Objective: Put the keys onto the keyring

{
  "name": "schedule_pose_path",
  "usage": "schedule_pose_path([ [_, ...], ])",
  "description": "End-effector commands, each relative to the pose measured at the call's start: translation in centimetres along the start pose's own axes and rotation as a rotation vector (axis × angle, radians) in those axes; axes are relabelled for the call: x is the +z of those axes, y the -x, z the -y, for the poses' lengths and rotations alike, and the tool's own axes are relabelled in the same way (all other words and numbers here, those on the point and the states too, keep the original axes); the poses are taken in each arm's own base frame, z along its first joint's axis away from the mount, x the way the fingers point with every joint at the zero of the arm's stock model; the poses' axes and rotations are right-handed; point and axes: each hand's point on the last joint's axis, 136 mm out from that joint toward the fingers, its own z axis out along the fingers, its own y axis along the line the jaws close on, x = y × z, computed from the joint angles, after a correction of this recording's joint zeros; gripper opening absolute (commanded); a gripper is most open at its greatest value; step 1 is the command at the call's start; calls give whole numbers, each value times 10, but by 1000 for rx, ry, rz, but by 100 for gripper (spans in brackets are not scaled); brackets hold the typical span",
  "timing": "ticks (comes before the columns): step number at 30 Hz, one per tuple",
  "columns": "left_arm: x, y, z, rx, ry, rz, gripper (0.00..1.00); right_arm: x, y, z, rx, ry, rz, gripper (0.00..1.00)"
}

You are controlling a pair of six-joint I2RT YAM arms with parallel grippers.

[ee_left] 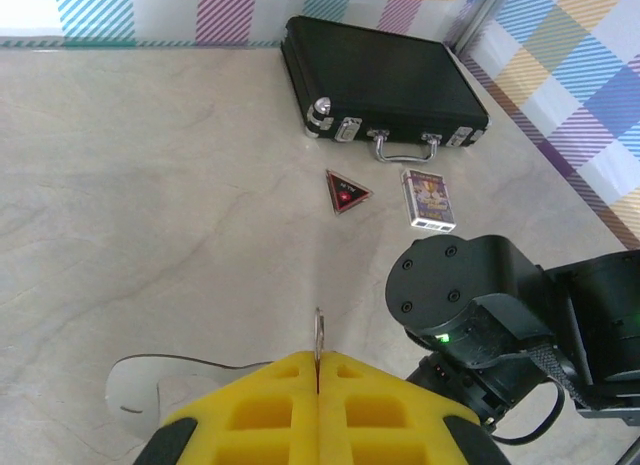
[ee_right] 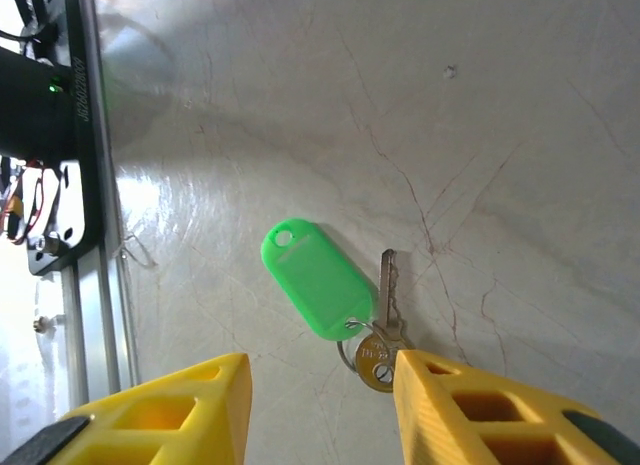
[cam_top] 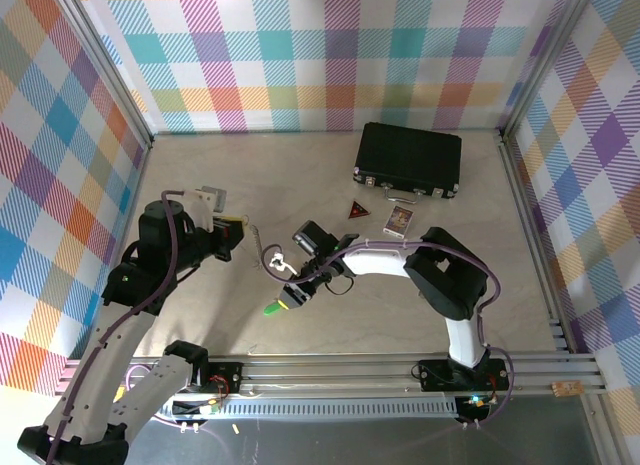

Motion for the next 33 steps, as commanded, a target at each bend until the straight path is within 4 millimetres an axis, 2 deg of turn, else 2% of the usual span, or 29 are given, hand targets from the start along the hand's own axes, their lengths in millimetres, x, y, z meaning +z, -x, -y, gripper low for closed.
schedule_pose_path([
  [1, -3, 10, 2, -13, -28, 47, 0, 6, -4, 1, -39, -14, -34, 41],
  [14, -2, 7, -15, -82, -25, 69, 0, 18, -11, 0, -109, -69, -62, 38],
  [22, -1, 6, -20, -111, -31, 76, 0, 24, -7, -2, -138, -122, -46, 35],
  [27, -3, 5, -22, -116, -23, 83, 0, 27, -4, 1, -167, -186, -41, 40],
  [33, -4, 4, -23, -123, -23, 88, 0, 28, -8, 7, -199, -300, -49, 39],
])
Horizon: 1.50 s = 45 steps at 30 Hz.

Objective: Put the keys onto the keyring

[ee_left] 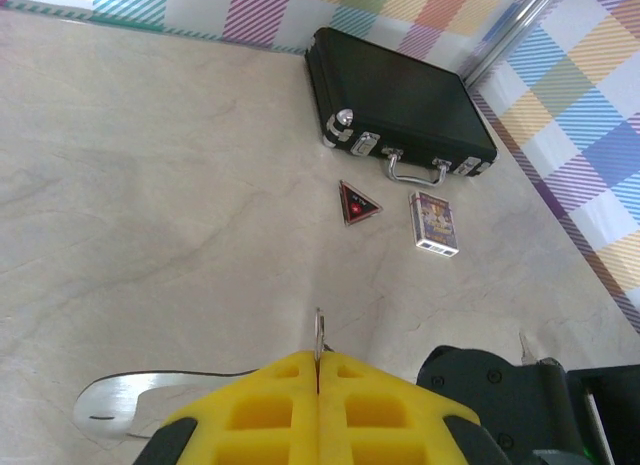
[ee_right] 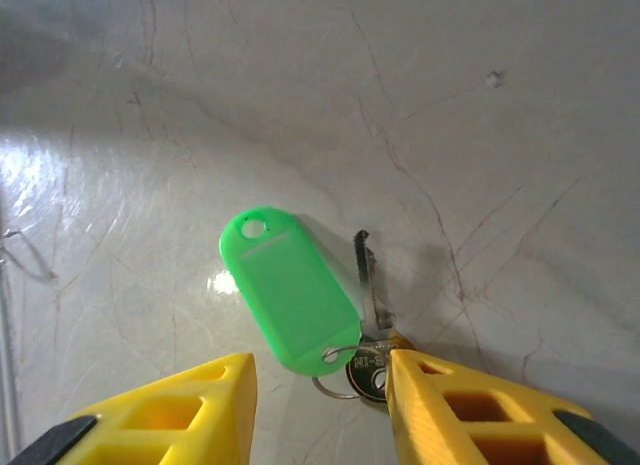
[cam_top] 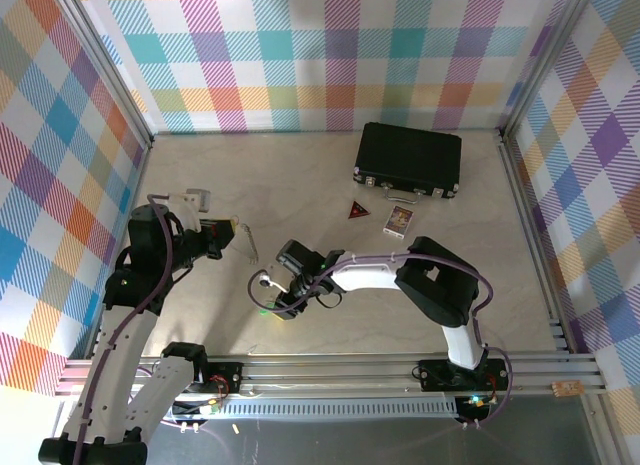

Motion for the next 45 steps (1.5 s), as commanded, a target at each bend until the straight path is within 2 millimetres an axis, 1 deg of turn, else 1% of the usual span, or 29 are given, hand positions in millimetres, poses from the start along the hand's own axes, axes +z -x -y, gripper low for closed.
schedule_pose_path([
  [1, -4, 10, 5, 4, -31, 52, 0, 1, -5, 9, -29, -105, -21, 38],
  [5, -5, 11, 6, 5, -35, 59, 0, 0, -7, 14, -43, -167, -20, 32],
  [10, -6, 10, 6, 6, -37, 63, 0, -11, -13, 19, -46, -225, -20, 22],
  [15, -6, 10, 8, 8, -43, 63, 0, -23, -20, 15, -4, -221, -14, 10],
  [17, -7, 11, 8, 10, -43, 67, 0, -28, -23, 13, 10, -216, -14, 8],
  [20, -8, 9, 8, 12, -43, 63, 0, -40, -32, 7, 50, -192, -23, 5],
  [24, -8, 8, 9, 17, -45, 63, 0, -64, -51, 2, 136, -154, -32, 1],
  [30, -9, 8, 13, 17, -70, 65, 0, -90, -86, -12, 273, -64, -145, 1],
  [32, -9, 8, 14, 20, -78, 67, 0, -93, -98, -14, 329, -47, -195, 2],
  [37, -9, 8, 17, 23, -93, 68, 0, -95, -119, -10, 487, -6, -244, 3],
  [39, -10, 8, 17, 25, -96, 68, 0, -96, -125, -5, 522, -13, -258, 7],
  [41, -9, 7, 17, 27, -99, 66, 0, -96, -127, -2, 548, -9, -256, 11],
  [45, -9, 9, 20, 27, -113, 70, 0, -102, -124, 2, 553, -38, -253, 25],
])
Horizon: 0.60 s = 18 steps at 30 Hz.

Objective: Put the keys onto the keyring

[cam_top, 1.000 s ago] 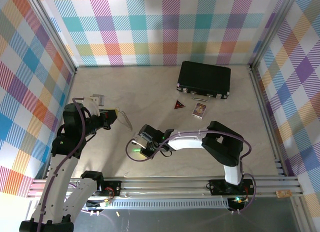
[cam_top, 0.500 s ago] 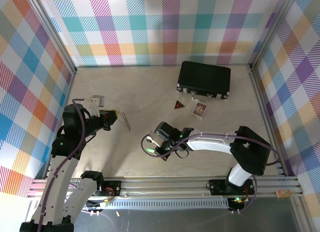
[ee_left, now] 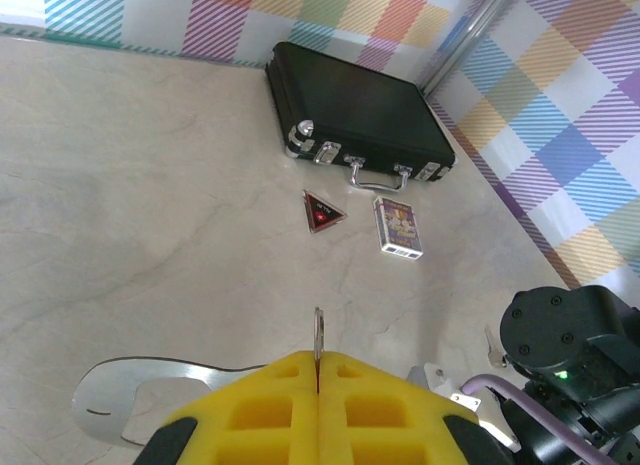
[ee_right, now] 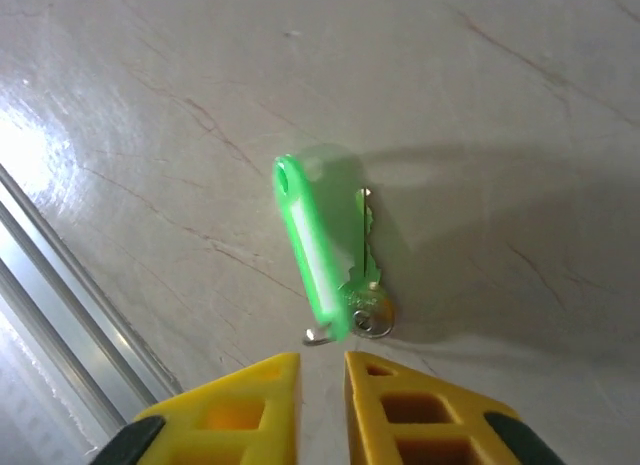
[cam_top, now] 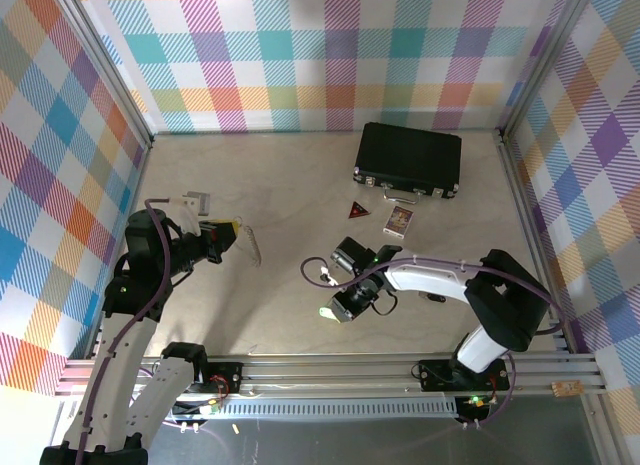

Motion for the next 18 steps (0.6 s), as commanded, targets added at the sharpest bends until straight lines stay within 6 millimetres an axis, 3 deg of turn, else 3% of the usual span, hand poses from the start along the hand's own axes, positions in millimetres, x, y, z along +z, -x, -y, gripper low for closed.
schedule_pose_path([
  [1, -3, 9, 7, 13, -39, 39, 0, -6, -6, -2, 31, -4, -28, 28],
  [5, -4, 9, 9, 8, -52, 42, 0, -24, -4, -2, 22, -41, 1, 41],
  [8, -4, 7, 10, -2, -59, 35, 0, -30, -10, -8, 33, -32, -1, 45],
  [13, -3, 2, 10, -13, -66, 27, 0, -31, -16, -6, 62, -75, -13, 45],
  [18, -4, 2, 11, -12, -70, 29, 0, -24, -8, -7, 95, -82, -14, 42],
])
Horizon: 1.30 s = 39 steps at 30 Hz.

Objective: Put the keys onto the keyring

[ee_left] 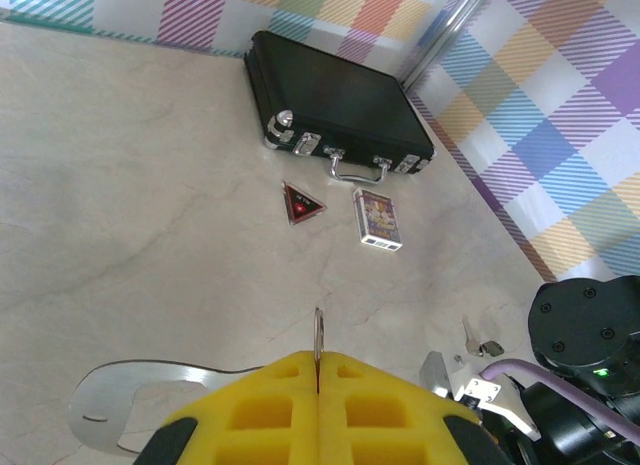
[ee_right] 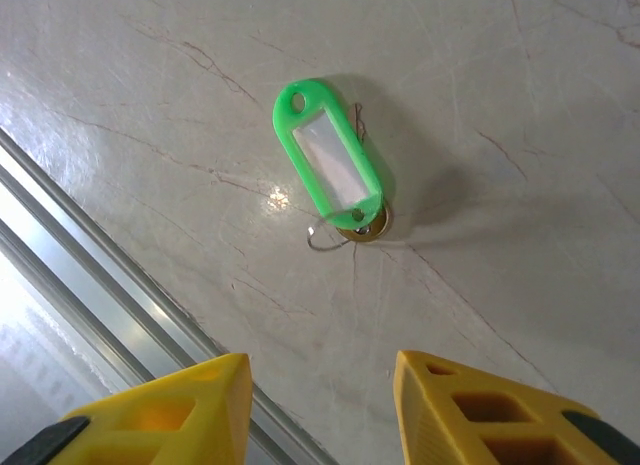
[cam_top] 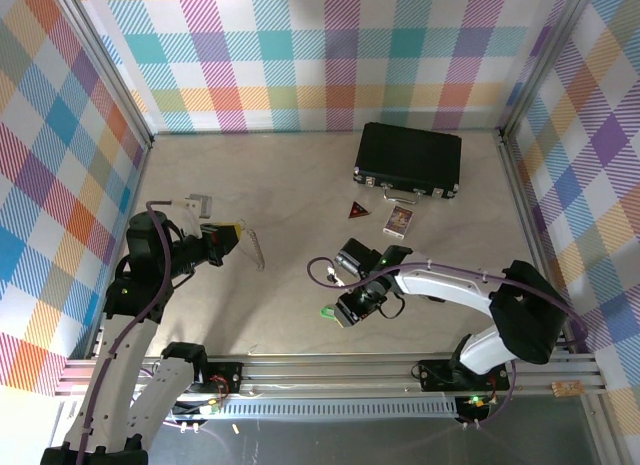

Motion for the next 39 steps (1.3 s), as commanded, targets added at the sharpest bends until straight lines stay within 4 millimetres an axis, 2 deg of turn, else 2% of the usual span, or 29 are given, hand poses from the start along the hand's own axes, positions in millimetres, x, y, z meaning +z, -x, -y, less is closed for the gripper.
schedule_pose_path([
  [1, -5, 8, 5, 12, -26, 44, 0, 2, 9, -5, 34, -12, -4, 41],
  [5, -6, 8, 6, 15, -28, 46, 0, 8, 20, -13, 33, -6, 15, 42],
  [13, -7, 8, 9, 20, -40, 52, 0, 18, 30, -13, 63, -98, -5, 42],
  [18, -11, 8, 10, 33, -33, 60, 0, 28, 25, -12, 58, -172, -51, 41],
  [28, -13, 9, 12, 47, -35, 66, 0, 34, 14, -6, 22, -295, -102, 38],
  [39, -13, 8, 12, 48, -34, 68, 0, 37, 16, 0, 6, -338, -91, 29],
])
